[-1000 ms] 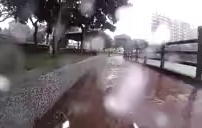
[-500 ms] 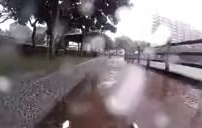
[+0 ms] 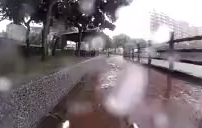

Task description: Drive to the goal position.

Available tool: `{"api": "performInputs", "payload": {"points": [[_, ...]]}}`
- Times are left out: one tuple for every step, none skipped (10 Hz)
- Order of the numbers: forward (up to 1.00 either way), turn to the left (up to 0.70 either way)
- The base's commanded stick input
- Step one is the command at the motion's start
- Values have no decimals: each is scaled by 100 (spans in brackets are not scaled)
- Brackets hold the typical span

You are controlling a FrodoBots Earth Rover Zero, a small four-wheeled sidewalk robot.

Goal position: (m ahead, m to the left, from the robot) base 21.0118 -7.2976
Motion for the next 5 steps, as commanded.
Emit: {"api": "performInputs", "payload": {"points": [[70,0],[70,0],[70,0],[70,0],[70,0]]}}
